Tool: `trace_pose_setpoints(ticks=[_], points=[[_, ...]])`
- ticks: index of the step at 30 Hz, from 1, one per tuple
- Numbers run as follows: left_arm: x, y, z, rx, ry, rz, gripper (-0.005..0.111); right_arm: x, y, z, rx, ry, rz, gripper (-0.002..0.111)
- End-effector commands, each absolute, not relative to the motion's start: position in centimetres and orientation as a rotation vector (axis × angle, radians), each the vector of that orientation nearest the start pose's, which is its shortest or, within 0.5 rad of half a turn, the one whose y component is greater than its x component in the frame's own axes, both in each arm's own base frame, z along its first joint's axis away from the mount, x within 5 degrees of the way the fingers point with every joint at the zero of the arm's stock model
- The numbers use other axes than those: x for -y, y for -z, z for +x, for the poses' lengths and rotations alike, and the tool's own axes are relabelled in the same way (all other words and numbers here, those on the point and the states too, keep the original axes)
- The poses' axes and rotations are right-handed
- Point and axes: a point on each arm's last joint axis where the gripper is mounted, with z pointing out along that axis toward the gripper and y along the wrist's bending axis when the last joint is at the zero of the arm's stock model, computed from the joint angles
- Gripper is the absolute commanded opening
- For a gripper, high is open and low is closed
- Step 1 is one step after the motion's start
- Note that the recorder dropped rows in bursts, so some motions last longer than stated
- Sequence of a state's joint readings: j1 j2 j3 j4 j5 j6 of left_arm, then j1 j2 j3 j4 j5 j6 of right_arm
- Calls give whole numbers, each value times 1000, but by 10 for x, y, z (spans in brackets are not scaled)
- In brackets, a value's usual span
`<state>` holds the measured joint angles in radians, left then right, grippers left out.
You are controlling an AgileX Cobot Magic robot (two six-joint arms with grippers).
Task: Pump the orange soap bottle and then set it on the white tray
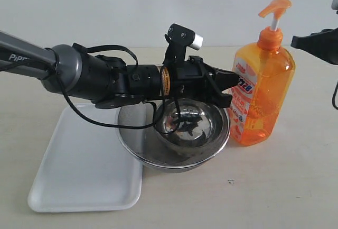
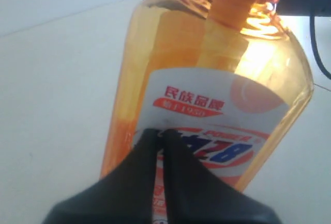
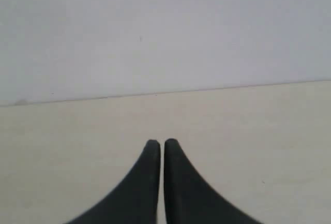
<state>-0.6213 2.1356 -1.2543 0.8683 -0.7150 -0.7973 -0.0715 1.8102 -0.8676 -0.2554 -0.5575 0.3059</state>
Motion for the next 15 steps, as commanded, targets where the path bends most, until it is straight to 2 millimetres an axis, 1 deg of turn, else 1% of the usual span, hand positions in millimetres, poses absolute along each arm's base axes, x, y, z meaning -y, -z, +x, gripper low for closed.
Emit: trace_pose_setpoints(ticks=[1, 4, 6, 11, 12, 15], points=[[293, -174, 343, -1659, 949, 884, 5, 32, -198, 357, -1832, -130, 135, 0], [285, -183, 344, -1651, 942, 870, 5, 38, -206, 339, -1775, -161, 165, 0], [279, -192, 342, -1639, 936, 876, 5, 33, -215, 324, -1718, -206, 148, 0], [259, -205, 335, -1640, 912, 857, 5, 22, -225, 294, -1661, -259, 122, 0], [250, -211, 330, -1638, 898, 852, 5, 20, -229, 281, -1652, -257, 118, 0], [237, -219, 320, -1635, 879, 846, 5, 16, -231, 257, -1644, -268, 128, 0]])
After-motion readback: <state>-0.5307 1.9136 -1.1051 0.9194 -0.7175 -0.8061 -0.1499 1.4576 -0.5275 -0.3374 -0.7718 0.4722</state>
